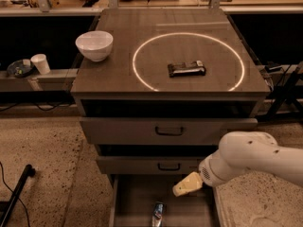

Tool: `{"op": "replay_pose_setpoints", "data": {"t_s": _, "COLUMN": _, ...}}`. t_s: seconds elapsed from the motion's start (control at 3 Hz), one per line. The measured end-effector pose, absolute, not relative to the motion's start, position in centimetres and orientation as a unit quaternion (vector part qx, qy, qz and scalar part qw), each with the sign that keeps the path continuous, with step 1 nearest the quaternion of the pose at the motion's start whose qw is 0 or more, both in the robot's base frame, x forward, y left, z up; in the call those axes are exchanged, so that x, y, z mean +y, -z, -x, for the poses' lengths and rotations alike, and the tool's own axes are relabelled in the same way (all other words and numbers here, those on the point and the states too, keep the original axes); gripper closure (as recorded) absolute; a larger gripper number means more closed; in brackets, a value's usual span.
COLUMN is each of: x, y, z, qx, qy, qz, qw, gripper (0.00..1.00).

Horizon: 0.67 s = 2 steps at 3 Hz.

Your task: Pick redbull can from bottom drawer and place on counter

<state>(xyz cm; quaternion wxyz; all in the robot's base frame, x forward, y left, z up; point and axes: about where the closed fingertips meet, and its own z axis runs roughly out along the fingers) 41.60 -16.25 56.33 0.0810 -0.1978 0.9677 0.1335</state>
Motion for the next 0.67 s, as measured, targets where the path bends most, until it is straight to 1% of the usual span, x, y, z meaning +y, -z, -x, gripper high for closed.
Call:
{"op": "replay_pose_setpoints", "data": {"t_s": 0.33, "x": -17.11, "y": -52.85, "z": -41.00, "qx": 0.970, "qy": -0.076, "qz": 0.209, "qw": 0.097, "gripper": 0.00}}
{"op": "replay_pose_setpoints", "data": {"t_s": 0.67, "x": -16.55, "y": -51.93, "z": -41.95, "qx": 0.966, "qy": -0.061, "qz": 0.219, "qw": 0.124, "gripper": 0.00}}
